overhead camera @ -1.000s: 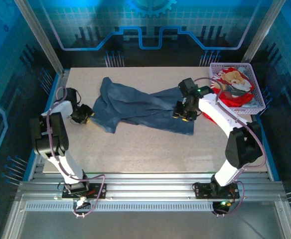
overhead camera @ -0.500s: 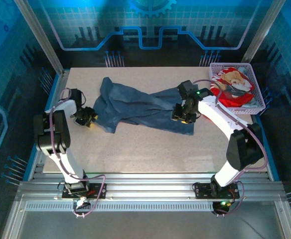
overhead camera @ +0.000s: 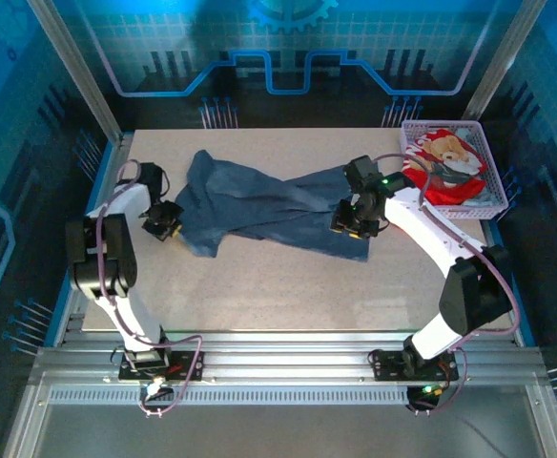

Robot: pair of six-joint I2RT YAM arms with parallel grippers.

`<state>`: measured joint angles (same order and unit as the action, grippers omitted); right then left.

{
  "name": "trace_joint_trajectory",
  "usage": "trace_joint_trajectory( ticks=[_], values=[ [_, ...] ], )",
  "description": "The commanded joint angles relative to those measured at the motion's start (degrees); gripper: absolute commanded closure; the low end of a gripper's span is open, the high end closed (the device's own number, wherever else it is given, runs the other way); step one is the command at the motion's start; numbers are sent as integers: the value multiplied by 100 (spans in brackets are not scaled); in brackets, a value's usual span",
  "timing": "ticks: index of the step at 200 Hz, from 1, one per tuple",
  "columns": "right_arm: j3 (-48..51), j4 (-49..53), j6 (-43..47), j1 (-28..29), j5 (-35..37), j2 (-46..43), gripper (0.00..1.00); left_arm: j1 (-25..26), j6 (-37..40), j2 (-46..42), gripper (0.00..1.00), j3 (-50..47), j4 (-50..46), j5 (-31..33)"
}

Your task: Fold and stack the t-shirts

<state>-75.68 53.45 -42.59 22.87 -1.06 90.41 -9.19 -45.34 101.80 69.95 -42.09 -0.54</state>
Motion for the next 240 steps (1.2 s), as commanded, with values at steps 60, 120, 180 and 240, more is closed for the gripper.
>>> trace_joint_trajectory(
  ticks=[60,120,180,240],
  values=[
    [124,-168,249,-74,-228,60,57,210,48,-1495,100,-409,-1991,631],
    [106,-419,339,-143,-261,460,57,526,156,-277,99,3,-1596,346],
    [-926,-511,207,-134,-332,2036,57,664,619,1547,32,1814,-1196,-589],
    [-2496,310,202,-190,-154,3714,57,310,878,-399,38,161,-784,-62]
  ],
)
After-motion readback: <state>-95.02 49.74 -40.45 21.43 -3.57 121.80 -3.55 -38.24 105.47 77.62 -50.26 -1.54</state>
